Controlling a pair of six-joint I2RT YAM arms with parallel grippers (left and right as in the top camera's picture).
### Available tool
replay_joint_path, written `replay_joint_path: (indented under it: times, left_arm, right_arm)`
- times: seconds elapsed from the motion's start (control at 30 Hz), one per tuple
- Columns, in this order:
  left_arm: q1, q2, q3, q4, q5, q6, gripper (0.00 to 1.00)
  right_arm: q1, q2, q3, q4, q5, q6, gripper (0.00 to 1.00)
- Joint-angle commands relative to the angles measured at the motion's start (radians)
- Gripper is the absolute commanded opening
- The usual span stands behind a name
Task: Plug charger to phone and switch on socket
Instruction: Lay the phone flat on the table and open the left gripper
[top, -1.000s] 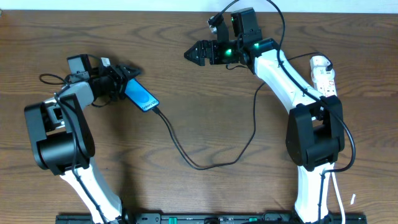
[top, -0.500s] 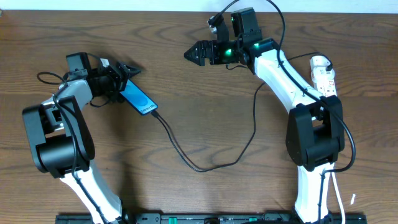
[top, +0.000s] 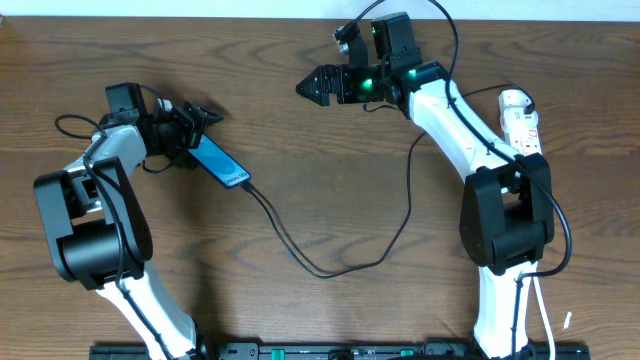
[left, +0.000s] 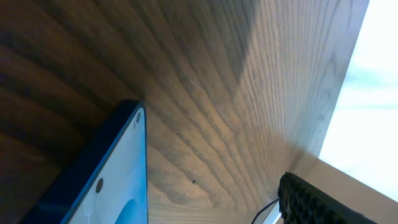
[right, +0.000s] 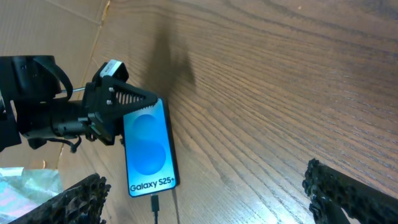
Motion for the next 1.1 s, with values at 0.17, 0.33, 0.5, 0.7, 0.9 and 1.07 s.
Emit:
replay_joint_path:
  times: [0.17,0.33,0.5,0.7,0.9,1.07]
  left_arm:
    - [0.006,0.073,-0.056,-0.104,-0.242,-0.012,0.82]
    - [0.006,0.073,-0.056,-0.121,-0.245,-0.012,0.82]
    - [0.006,0.073,-0.056,-0.138,-0.25,-0.012,0.82]
    - [0.006,0.073,-0.056,-0.146,-0.264,-0.011,0.82]
    - [0.006,0.073,-0.056,-0.156,-0.264,-0.011,0.82]
    - [0.006,0.073,-0.056,-0.174,-0.272,-0.003,0.82]
  right_arm:
    - [-0.004,0.008,0.012,0.0,-0.003,-0.016,0.99]
    - [-0.004,0.008,0.012,0.0,-0.003,-0.016,0.99]
    - [-0.004,0.007,0.012,0.0,-0.003,-0.016,0.99]
    - [-0.004,0.007,0.012,0.0,-0.003,-0.016,0.99]
    - [-0.004,0.007,0.012,0.0,-0.003,-0.016,0.99]
    - [-0.003,0.008,0.012,0.0,-0.003,-0.016,0.99]
